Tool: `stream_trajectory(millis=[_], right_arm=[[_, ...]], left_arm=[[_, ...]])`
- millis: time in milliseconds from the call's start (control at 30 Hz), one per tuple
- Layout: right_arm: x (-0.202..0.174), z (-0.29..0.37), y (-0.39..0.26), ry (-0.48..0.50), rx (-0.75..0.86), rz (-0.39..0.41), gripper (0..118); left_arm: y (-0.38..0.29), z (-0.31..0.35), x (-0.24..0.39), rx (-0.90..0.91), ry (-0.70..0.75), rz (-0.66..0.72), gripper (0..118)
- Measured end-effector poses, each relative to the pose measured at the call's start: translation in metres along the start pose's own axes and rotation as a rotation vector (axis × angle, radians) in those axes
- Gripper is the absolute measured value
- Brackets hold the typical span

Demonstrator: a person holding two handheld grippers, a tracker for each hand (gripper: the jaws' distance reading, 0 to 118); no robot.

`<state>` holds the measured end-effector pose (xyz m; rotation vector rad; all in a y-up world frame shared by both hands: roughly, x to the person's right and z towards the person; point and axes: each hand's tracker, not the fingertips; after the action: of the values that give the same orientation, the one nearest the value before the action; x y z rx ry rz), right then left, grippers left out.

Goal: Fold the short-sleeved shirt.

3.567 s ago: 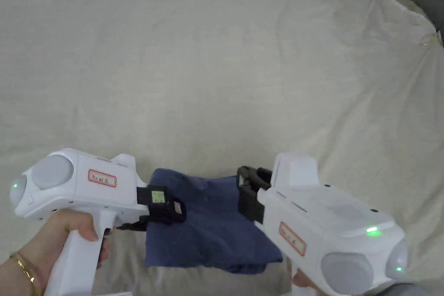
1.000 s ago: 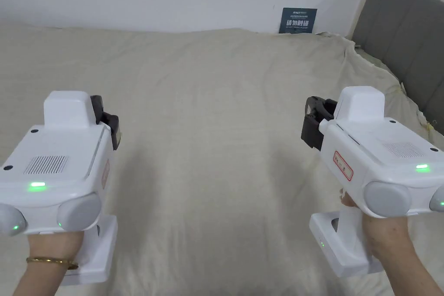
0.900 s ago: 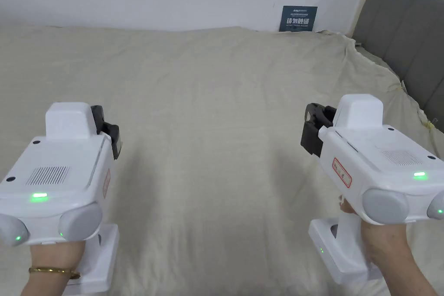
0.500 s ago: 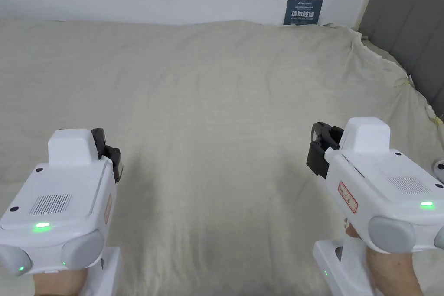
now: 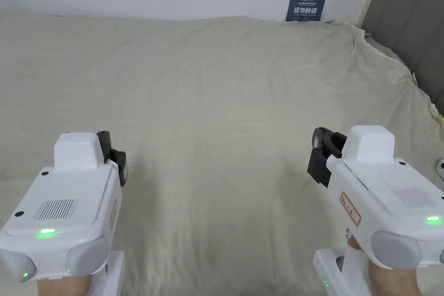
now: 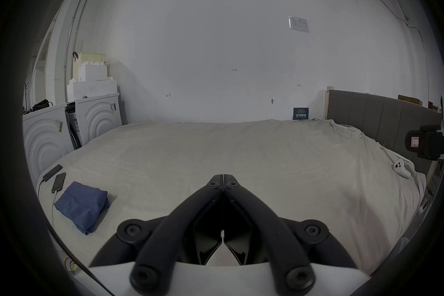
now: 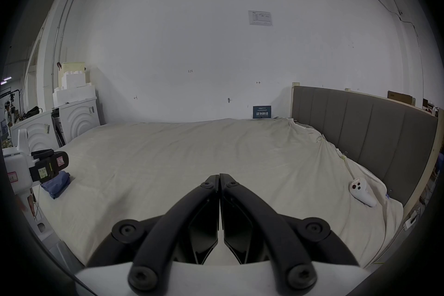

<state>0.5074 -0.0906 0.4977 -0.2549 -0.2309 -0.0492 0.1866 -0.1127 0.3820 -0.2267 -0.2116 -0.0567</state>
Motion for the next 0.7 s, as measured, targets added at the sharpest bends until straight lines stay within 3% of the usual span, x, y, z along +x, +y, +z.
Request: stream_trajectory(millis=[33,67,100,133,167,233,267,300,700], right_arm=[[-0.0004,0.0005,0.0006,0.005,-0.001,0.001,0],[-0.0012,0.0009,0.0015,0.006,-0.002,0.002,5],[-0.0023,0.0023,0.0021,0.001,0.005,0.001,22],[-0.0031,0.0027,0.0032,-0.002,0.004,0.000,52],[-0.0029,0.0027,0.0039,-0.007,0.005,-0.002,64],[-0.0017,0.0008,0.0055,0.018,-0.010,-0.022,82],[-0.0024,0.0014,0.0052,0.016,-0.004,-0.021,110],[-0.0048,0.0031,0.0054,0.009,0.002,-0.017,116],[-0.0079,0.0007,0.0073,0.008,-0.019,0.016,117]], left_arm=[[0.0009,0.0001,-0.0003,-0.003,-0.003,0.004,0],[0.0012,0.0011,-0.0009,0.001,-0.003,0.006,12],[0.0019,0.0021,-0.0010,0.008,-0.007,0.005,28],[0.0031,0.0029,-0.0012,0.009,-0.007,0.004,54],[0.0048,0.0034,-0.0017,0.007,-0.015,0.004,73],[0.0038,0.0024,-0.0009,0.004,-0.013,0.007,88],[0.0040,0.0029,-0.0006,0.009,-0.006,0.006,111],[0.0044,0.0042,-0.0002,0.018,-0.002,0.002,117],[0.0058,0.0045,0.0013,0.022,-0.003,-0.004,118]])
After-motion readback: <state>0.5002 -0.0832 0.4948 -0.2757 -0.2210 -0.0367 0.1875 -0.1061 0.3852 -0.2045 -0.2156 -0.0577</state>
